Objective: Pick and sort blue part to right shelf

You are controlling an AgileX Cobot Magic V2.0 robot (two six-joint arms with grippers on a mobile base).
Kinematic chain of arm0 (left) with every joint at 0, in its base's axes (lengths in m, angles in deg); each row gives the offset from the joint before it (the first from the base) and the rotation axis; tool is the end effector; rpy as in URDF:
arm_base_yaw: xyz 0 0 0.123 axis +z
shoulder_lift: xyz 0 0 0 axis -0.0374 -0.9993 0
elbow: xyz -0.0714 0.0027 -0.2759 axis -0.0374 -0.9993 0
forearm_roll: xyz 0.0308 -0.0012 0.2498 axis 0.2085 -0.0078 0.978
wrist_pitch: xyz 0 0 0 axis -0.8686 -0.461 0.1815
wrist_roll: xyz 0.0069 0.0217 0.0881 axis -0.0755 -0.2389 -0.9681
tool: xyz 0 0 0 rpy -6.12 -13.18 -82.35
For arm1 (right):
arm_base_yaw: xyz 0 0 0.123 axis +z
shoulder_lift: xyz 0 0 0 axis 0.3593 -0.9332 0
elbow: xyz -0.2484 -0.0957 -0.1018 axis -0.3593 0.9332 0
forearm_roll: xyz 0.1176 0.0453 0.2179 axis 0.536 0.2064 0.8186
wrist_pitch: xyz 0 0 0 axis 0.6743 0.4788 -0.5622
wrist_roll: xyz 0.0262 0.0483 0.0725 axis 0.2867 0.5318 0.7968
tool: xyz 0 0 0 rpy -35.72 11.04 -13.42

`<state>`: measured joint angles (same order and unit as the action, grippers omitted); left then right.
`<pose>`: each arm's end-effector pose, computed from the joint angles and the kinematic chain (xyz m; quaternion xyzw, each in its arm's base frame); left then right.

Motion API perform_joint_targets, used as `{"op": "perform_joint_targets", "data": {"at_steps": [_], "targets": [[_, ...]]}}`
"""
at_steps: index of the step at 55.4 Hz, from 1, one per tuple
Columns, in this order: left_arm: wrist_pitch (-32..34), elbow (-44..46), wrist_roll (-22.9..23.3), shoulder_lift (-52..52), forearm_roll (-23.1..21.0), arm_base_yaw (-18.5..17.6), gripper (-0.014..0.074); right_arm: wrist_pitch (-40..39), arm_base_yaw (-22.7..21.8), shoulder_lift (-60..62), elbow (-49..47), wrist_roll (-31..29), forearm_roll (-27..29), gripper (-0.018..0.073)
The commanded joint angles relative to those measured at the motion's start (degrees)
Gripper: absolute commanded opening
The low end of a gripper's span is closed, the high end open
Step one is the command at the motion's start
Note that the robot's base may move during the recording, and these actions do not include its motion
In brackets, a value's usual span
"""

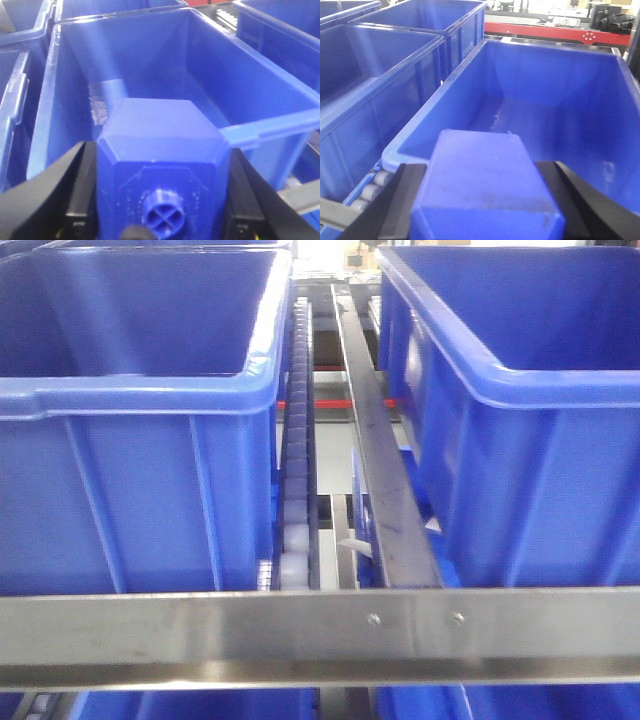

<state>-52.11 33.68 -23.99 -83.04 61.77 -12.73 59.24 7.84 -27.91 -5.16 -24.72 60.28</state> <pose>0.0171 -0.0033 0.2881 0.1130 0.7426 -0.0626 0.6571 0.0140 -0.0109 0.3066 -0.1152 0.7100 0.1131 0.6855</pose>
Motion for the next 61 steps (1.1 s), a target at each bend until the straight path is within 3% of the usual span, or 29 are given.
{"op": "perform_joint_targets", "data": {"at_steps": [1,61], "targets": [[5.02,1.59,0.39,-0.1,-0.07,0.02,0.0321,-5.45,-0.22,-0.88,-1.5,-0.28,-1.34,0.0279],[5.31,1.59,0.39,-0.1,-0.4,0.02,0.0321,-5.45,-0.22,-0.88,-1.5,-0.28,-1.34,0.0279]]}}
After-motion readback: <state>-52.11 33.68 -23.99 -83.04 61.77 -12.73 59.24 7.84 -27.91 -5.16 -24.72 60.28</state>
